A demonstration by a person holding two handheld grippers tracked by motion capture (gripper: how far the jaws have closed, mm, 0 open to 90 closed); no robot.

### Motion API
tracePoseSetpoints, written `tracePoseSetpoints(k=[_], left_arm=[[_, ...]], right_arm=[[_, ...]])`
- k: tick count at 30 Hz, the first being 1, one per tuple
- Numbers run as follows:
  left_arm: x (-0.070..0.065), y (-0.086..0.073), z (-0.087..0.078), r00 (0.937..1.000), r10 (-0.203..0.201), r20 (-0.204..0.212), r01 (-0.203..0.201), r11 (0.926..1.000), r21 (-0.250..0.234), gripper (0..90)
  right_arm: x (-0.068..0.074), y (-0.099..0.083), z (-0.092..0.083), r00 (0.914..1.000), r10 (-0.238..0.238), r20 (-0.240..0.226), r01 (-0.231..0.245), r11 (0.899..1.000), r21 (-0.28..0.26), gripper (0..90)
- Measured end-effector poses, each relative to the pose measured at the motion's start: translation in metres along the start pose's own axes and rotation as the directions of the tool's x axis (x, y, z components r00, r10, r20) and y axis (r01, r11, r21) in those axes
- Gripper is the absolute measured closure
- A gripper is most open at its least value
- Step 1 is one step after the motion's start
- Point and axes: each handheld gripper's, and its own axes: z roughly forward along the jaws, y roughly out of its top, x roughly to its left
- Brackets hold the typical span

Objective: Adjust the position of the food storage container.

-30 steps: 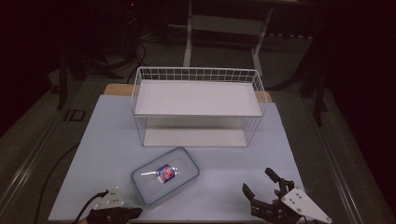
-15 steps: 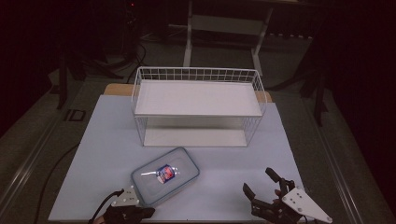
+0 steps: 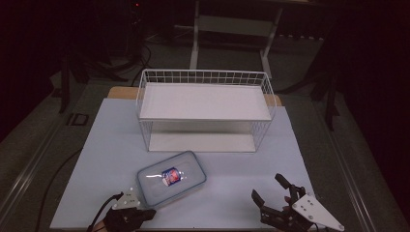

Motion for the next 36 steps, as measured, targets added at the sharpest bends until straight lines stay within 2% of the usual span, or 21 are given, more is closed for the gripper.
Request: tracePoseSetpoints(k=[5, 10, 13, 16, 17, 20, 22, 23, 29, 32, 36], left_arm=[[0.006, 0.002, -0.001, 0.9996, -0.021, -0.021, 0.021, 0.9998, -0.006, 88.8], [0.012, 0.005, -0.001, 0.9989, -0.022, -0.04, 0.022, 0.9997, -0.012, 88.8], [0.021, 0.01, 0.001, 0.9976, -0.022, -0.065, 0.021, 0.9997, -0.011, 88.8], [0.023, 0.011, 0.001, 0.9975, -0.025, -0.067, 0.025, 0.9997, -0.009, 88.8], [0.029, 0.014, 0.003, 0.9963, -0.024, -0.083, 0.024, 0.9997, -0.005, 88.8], [0.035, 0.018, 0.005, 0.9951, -0.031, -0.094, 0.03, 0.9995, -0.009, 88.8], [0.035, 0.018, 0.005, 0.9951, -0.031, -0.094, 0.03, 0.9995, -0.009, 88.8], [0.041, 0.022, 0.007, 0.9932, -0.043, -0.109, 0.041, 0.9989, -0.021, 88.8], [0.05, 0.023, 0.005, 0.9937, -0.041, -0.105, 0.04, 0.9991, -0.01, 88.8], [0.057, 0.019, -0.004, 0.9903, -0.049, -0.13, 0.048, 0.9988, -0.012, 88.8], [0.074, 0.021, -0.016, 0.9788, -0.081, -0.189, 0.072, 0.996, -0.052, 88.7]], right_arm=[[0.0, 0.0, 0.0, 1.0, -0.002, -0.004, 0.002, 1.0, -0.001, 12.5], [0.0, 0.0, 0.0, 1.0, -0.002, -0.005, 0.002, 1.0, 0.0, 12.5], [0.001, 0.0, 0.0, 1.0, -0.003, -0.004, 0.003, 1.0, -0.001, 12.5], [0.001, 0.0, 0.0, 1.0, -0.002, -0.005, 0.002, 1.0, 0.001, 12.5], [0.001, 0.0, 0.0, 1.0, -0.001, -0.006, 0.001, 1.0, 0.003, 12.5], [0.001, 0.0, 0.0, 1.0, -0.002, -0.006, 0.002, 1.0, 0.001, 12.5], [0.002, 0.0, 0.0, 1.0, -0.002, -0.005, 0.002, 1.0, 0.001, 12.5], [0.002, 0.0, 0.0, 1.0, -0.002, -0.006, 0.002, 1.0, 0.0, 12.5], [0.001, 0.0, 0.0, 1.0, -0.002, -0.008, 0.002, 1.0, 0.003, 12.5], [0.002, 0.0, 0.0, 1.0, -0.003, -0.008, 0.003, 1.0, 0.001, 12.5], [0.002, 0.0, 0.0, 0.9999, -0.006, -0.009, 0.006, 1.0, 0.002, 12.5]])
